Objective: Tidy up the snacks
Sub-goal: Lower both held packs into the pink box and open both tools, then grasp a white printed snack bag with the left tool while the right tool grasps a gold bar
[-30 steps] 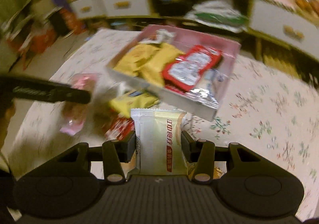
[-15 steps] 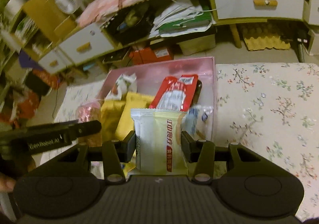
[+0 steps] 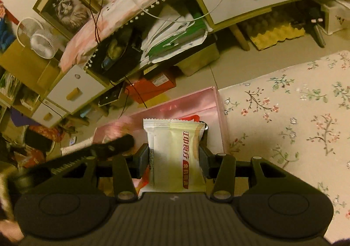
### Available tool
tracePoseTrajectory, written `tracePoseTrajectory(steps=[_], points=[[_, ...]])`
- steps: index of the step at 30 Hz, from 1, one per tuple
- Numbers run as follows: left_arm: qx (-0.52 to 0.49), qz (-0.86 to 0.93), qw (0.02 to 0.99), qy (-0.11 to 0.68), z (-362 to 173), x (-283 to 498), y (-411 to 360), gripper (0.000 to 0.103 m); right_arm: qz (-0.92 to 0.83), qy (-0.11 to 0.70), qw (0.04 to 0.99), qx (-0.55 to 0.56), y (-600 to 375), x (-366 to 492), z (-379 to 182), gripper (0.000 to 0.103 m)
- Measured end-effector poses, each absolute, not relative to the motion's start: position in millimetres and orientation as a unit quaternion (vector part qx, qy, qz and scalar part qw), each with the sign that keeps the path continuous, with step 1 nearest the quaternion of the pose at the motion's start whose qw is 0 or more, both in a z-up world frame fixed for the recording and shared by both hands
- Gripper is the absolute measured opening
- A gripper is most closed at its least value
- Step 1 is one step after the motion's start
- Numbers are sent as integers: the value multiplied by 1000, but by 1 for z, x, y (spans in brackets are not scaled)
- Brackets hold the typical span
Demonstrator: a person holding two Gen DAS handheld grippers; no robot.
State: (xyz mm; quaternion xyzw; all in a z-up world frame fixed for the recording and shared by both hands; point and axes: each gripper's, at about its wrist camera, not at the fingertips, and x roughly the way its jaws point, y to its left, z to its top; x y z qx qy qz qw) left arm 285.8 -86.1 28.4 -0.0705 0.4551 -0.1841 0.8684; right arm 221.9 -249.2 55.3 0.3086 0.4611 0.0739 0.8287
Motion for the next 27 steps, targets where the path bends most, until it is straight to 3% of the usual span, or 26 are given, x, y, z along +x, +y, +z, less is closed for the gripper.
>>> tracePoseTrajectory(steps=[1, 3, 13, 27], points=[[-70, -178, 872, 451, 29, 286, -85, 54, 75, 462, 828, 308, -249, 223, 55, 46], [-68, -185, 875, 442, 35, 281, -81, 62, 59, 457, 832, 310, -251, 223, 54, 50], [-99, -177, 873, 444, 68, 248, -39, 63, 37, 439, 850, 288, -268, 195, 73, 52], [-35, -178, 869, 460, 97, 159, -16, 66, 66, 468, 846, 246, -258, 132, 123, 57]])
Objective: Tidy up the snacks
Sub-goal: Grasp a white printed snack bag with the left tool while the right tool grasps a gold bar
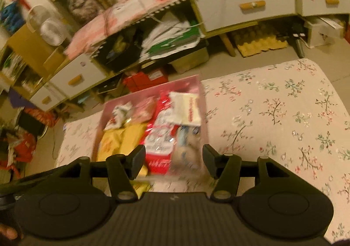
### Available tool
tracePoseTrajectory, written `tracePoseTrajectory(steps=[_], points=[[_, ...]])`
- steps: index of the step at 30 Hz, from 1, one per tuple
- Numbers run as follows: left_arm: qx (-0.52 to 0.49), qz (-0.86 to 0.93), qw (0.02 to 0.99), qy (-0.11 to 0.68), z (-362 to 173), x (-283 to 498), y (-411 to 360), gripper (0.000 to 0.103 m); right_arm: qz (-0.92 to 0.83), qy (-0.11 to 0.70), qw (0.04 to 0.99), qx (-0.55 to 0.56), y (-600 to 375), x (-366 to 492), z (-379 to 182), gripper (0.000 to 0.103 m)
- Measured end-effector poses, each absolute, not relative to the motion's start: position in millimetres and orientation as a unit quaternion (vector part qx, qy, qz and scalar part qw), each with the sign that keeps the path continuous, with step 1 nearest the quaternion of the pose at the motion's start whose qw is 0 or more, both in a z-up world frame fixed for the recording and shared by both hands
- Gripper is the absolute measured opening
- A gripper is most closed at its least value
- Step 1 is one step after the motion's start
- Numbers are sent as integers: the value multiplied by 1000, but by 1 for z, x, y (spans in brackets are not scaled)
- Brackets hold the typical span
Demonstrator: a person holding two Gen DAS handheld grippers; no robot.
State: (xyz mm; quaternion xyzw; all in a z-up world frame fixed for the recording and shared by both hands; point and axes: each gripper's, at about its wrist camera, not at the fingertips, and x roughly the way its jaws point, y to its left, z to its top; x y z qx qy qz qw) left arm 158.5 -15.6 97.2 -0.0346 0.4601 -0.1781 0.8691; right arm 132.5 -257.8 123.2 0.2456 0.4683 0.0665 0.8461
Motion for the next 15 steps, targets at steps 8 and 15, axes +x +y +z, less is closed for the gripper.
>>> tracePoseTrajectory(steps=[8, 15], points=[[-2, -167, 866, 471, 76, 137, -4, 67, 94, 473, 842, 242, -249, 99, 124, 65], [121, -226, 858, 445, 58, 132, -5, 67, 73, 515, 825, 223, -253, 100, 101, 65]])
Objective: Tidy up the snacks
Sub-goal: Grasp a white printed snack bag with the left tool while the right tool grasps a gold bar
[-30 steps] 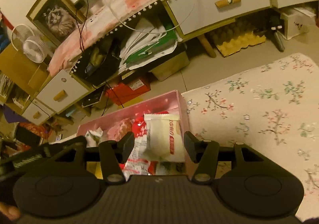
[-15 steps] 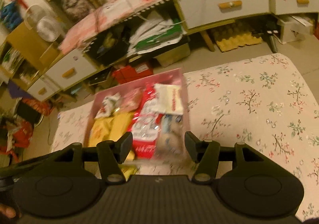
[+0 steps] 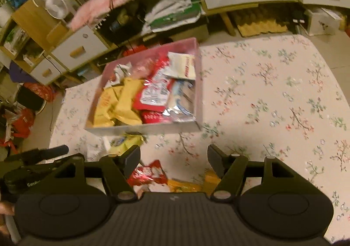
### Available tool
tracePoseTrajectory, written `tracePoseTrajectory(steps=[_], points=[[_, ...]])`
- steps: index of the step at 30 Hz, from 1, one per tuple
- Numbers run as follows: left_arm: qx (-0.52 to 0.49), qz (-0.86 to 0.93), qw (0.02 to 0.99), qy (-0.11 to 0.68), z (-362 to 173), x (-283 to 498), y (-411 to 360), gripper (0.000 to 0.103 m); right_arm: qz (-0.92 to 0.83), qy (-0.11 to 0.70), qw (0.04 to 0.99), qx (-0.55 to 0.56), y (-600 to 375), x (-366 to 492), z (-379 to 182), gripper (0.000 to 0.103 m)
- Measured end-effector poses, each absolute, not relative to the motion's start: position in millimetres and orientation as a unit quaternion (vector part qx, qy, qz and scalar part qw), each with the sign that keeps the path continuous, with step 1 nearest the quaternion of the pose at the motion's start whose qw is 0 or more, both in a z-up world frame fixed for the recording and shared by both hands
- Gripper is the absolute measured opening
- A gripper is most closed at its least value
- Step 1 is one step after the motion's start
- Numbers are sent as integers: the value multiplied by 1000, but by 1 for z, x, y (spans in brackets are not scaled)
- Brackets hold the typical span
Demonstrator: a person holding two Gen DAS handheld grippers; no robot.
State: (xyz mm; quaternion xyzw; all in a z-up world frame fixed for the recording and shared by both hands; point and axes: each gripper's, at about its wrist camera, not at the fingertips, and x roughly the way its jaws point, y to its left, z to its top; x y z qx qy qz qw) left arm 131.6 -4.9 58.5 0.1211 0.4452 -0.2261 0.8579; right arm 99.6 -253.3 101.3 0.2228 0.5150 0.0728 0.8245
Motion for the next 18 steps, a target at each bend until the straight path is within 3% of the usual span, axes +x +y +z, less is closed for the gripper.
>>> tracePoseTrajectory(steps=[4, 13, 18], points=[[211, -267, 833, 436, 42, 119, -14, 67, 58, 538, 809, 232, -259, 95, 89, 66], [277, -293, 810, 425, 16, 114, -28, 68, 48, 584, 781, 218, -244, 89, 71, 70], [323, -289, 802, 412, -1, 116, -39, 79, 25, 599, 770, 218, -246, 88, 61, 70]])
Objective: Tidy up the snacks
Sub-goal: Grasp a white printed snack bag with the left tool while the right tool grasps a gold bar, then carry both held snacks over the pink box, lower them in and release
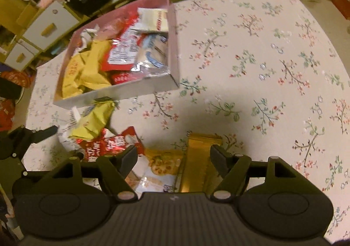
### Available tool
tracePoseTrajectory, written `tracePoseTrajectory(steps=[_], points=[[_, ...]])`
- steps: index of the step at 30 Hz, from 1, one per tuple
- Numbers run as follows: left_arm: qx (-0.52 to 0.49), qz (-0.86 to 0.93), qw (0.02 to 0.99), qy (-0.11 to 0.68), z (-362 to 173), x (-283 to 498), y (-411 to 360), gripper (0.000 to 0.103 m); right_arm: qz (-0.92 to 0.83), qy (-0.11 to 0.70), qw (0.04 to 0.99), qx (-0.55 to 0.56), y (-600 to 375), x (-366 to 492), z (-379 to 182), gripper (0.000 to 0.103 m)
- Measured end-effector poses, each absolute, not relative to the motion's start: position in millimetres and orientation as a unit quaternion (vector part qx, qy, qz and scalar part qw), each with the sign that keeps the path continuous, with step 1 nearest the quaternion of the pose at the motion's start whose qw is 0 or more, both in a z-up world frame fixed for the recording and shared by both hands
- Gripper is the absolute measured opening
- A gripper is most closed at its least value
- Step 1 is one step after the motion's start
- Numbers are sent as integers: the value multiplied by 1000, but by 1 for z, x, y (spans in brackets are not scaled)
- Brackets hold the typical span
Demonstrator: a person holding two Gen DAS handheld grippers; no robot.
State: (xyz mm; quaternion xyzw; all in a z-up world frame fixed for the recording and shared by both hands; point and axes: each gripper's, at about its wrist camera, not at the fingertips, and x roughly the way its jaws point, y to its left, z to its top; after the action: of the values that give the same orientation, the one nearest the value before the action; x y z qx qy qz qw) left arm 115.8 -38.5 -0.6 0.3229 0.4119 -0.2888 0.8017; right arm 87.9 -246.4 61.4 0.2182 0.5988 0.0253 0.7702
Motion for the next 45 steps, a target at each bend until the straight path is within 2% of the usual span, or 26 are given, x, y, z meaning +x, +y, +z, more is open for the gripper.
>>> tracePoseTrajectory(steps=[3, 5, 7, 9, 12, 17, 19, 24, 27, 29, 31, 32, 33, 34, 35, 36, 42, 45], points=[[347, -280, 799, 404, -10, 116, -43, 79, 16, 606, 765, 216, -248, 88, 56, 70], [357, -279, 795, 403, -13, 116, -44, 74, 14, 614, 760, 213, -247, 88, 51, 70], [363, -274, 793, 407, -15, 117, -43, 53, 12, 618, 758, 208, -246, 87, 49, 68], [355, -270, 791, 420, -15, 119, -40, 42, 9, 619, 760, 199, -245, 88, 47, 64], [345, -274, 790, 427, -14, 118, -37, 41, -1, 619, 760, 200, -250, 88, 46, 59], [334, -290, 785, 433, -9, 111, -36, 39, -11, 623, 758, 194, -257, 87, 41, 58], [323, -289, 787, 439, -5, 111, -33, 28, -8, 629, 754, 190, -256, 87, 38, 57], [311, -283, 789, 447, -2, 112, -28, 25, 6, 638, 749, 178, -249, 84, 32, 54], [321, -298, 782, 442, 2, 108, -28, 26, 8, 637, 750, 178, -247, 84, 32, 54], [308, -328, 773, 447, 9, 104, -24, 30, 9, 635, 754, 169, -244, 83, 32, 55], [308, -326, 782, 433, 16, 103, -23, 46, 16, 633, 759, 151, -238, 82, 33, 55], [307, -319, 790, 424, 20, 104, -22, 59, 22, 631, 762, 140, -234, 82, 33, 52], [304, -314, 797, 416, 21, 104, -22, 65, 27, 630, 765, 131, -231, 81, 33, 44], [304, -311, 801, 412, 22, 105, -22, 68, 33, 628, 768, 121, -227, 80, 34, 39], [308, -311, 802, 408, 21, 104, -23, 69, 39, 627, 769, 117, -224, 80, 35, 30], [314, -312, 800, 405, 18, 104, -25, 70, 43, 627, 769, 117, -223, 80, 36, 27], [398, -334, 768, 375, -7, 90, -42, 78, 54, 619, 776, 107, -209, 81, 41, 25], [427, -341, 761, 349, -13, 89, -50, 79, 58, 609, 785, 102, -205, 83, 47, 25]])
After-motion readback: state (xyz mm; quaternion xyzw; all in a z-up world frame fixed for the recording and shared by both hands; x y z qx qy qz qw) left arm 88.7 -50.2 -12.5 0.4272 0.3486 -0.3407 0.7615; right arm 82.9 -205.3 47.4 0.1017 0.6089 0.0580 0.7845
